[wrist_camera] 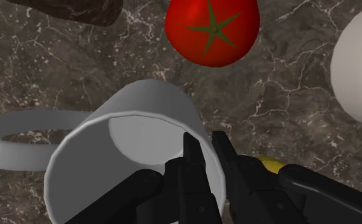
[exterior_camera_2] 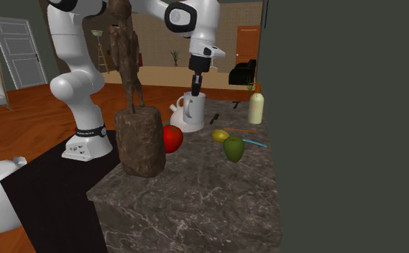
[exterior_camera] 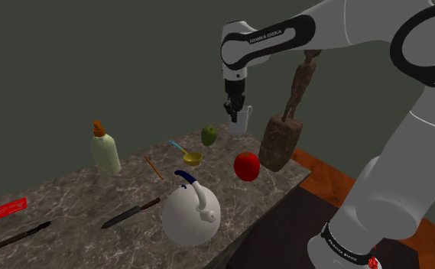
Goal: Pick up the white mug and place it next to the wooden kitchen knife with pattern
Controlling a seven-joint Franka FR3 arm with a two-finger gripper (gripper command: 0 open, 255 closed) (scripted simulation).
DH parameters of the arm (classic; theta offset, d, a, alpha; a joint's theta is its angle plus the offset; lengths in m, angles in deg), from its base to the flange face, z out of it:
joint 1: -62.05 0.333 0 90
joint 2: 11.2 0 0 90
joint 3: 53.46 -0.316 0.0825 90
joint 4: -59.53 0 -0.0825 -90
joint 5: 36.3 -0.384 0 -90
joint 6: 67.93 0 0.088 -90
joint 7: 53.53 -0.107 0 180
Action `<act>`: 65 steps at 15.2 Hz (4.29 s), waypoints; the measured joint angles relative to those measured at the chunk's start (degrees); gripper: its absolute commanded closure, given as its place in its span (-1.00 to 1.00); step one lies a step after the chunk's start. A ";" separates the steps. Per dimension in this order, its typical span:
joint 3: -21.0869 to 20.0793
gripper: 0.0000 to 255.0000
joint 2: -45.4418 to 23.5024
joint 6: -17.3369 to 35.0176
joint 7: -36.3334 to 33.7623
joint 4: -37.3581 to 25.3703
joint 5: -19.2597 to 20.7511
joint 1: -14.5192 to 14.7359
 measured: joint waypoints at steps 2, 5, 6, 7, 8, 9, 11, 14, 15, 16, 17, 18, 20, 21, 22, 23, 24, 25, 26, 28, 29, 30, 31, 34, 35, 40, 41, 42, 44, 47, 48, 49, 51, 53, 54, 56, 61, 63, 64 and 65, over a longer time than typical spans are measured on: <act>-1.25 1.00 1.47 -0.24 -2.38 1.35 -0.28 1.23; -3.26 1.00 2.66 -0.40 -6.03 2.58 -0.97 3.13; -3.94 1.00 3.38 0.01 -7.27 3.73 -1.20 3.75; -4.65 1.00 3.85 -0.15 -8.53 4.11 -1.47 4.40; -5.43 1.00 4.49 0.01 -9.91 4.98 -1.75 5.10; -6.12 1.00 4.84 0.25 -11.13 5.59 -2.02 5.71; -7.64 1.00 5.17 -0.49 -13.75 5.26 -2.66 7.06; -10.02 1.00 5.34 -0.16 -17.85 5.78 -3.68 9.14; -10.81 1.00 5.39 -0.24 -19.21 5.76 -4.02 9.82; -11.49 1.00 5.37 -0.36 -20.39 5.61 -4.29 10.42; -12.37 1.00 4.83 -0.07 -21.90 5.34 -4.63 11.17; -13.08 1.00 4.77 -0.48 -23.16 4.87 -4.89 11.80; -14.51 1.00 4.80 -0.11 -25.63 5.23 -5.48 13.06; -15.27 1.00 3.98 0.12 -26.97 4.59 -5.68 13.71; -16.04 1.00 3.31 -0.44 -28.39 3.34 -5.87 14.38; -16.83 1.00 3.04 -0.69 -29.83 2.76 -6.12 15.10; -17.60 1.00 2.30 -0.73 -31.24 1.93 -6.26 15.79; -18.36 1.00 2.30 -0.59 -32.76 1.84 -6.47 16.51; -19.10 1.00 1.39 -0.39 -34.27 0.97 -6.48 17.20; -20.28 1.00 0.10 -0.82 -36.87 -1.15 -6.13 18.38; -20.89 1.00 -0.94 -0.78 -38.29 -2.47 -5.27 19.02; -21.48 1.00 -1.73 -1.11 -39.59 -3.68 -3.90 19.66; -21.95 1.00 -2.63 -1.29 -40.60 -4.87 -2.69 20.16; -23.91 1.00 -4.91 -1.64 -44.38 -8.05 0.53 22.03; -24.86 1.00 -6.56 -1.84 -46.21 -9.78 0.96 22.97; -27.89 1.00 -13.37 -3.33 -53.14 -16.81 -3.82 26.82; -28.29 1.00 -14.27 -3.41 -54.36 -17.76 -3.69 27.61; -28.82 1.00 -15.94 -4.03 -56.07 -20.04 -3.25 28.87; -29.04 1.00 -18.48 -4.12 -57.49 -22.59 -2.46 30.00; -29.09 1.00 -19.83 -2.23 -58.26 -21.94 -2.04 30.59; -29.08 1.00 -20.00 -1.58 -58.30 -21.48 -1.97 30.63; -29.04 1.00 -20.39 -0.85 -58.38 -21.12 -1.83 30.71; -28.98 1.00 -20.74 0.55 -58.40 -20.03 -1.69 30.74; -28.92 1.00 -21.03 1.95 -58.39 -18.90 -1.58 30.73; -28.90 1.00 -21.21 2.68 -58.46 -18.34 -1.51 30.79; -28.78 1.00 -21.80 3.86 -58.41 -17.72 -1.29 30.79; -28.53 1.00 -23.09 7.27 -58.48 -15.51 -0.79 30.90; -28.37 1.00 -23.92 8.41 -58.49 -15.15 -0.49 30.98; -28.32 1.00 -24.13 9.19 -58.53 -14.56 -0.40 31.00; -28.24 1.00 -24.65 9.76 -58.62 -14.50 -0.22 31.12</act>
